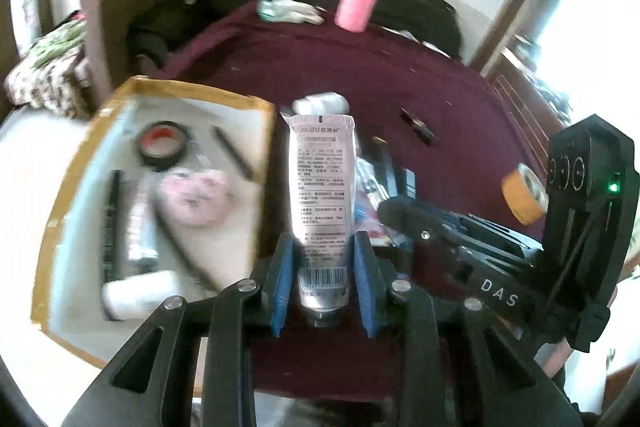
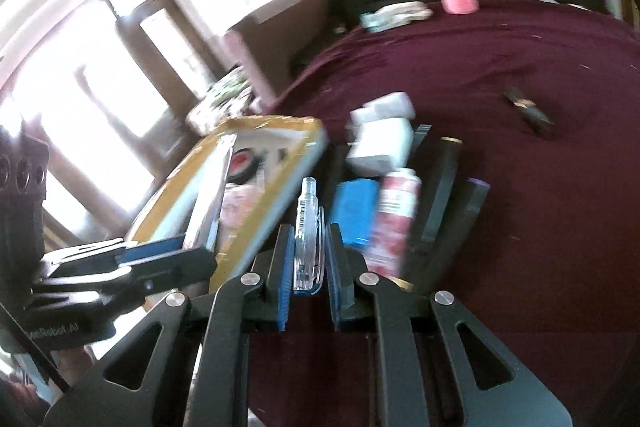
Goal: Organize objects
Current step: 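Carry the silver tube and clear pen over the white tray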
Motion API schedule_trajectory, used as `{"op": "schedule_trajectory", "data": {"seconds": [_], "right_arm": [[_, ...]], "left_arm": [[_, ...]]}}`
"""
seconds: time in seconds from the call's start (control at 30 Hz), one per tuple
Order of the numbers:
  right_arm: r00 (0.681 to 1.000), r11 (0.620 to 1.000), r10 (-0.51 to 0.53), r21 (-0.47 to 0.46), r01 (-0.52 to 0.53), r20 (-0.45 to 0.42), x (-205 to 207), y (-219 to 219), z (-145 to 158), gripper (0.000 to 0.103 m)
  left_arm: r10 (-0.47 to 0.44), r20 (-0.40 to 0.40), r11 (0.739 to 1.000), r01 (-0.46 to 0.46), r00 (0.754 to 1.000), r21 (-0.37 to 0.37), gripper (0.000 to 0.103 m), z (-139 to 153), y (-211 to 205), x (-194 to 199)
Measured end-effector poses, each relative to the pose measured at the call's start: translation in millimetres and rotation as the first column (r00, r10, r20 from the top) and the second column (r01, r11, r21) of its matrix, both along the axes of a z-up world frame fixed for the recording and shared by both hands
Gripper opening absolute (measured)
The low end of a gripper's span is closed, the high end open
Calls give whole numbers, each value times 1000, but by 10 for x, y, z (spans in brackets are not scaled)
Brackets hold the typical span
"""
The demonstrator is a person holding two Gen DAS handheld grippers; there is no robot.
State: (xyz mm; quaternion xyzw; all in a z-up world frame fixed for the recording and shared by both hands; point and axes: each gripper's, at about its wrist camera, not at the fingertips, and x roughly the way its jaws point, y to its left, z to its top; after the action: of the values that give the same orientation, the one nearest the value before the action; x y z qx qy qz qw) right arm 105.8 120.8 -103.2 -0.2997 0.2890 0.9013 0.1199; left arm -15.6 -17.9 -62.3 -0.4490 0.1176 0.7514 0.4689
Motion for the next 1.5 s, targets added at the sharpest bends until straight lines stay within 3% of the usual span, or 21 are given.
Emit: {"op": "schedule_trajectory", "data": {"seconds": [0.23,0.43,0.9,1.0,1.5], "right_arm": [[995,996,93,-10,-92,21,-593,-85,36,13],[991,992,127,-15,-127,39,-1069,-45,43,13],[986,990,144,-25,-142,87,-1696,48,-168,13],[983,985,161,-70,-155,92,-1730,50,-280,13],[980,991,122,28,-128,154,-1753,-69,-344,14]], "left_arm": [[140,-34,990,-140,990,-12,25,94,-319,-628],[206,-27,976,-207,978,-70,25,-109,-349,-1109],[214,-3,955,-210,977,-210,25,-498,-36,-1740],[215,20,950,-204,976,-236,25,-593,30,-1853],[194,8,943,-185,981,-278,25,-704,121,-1826]]}}
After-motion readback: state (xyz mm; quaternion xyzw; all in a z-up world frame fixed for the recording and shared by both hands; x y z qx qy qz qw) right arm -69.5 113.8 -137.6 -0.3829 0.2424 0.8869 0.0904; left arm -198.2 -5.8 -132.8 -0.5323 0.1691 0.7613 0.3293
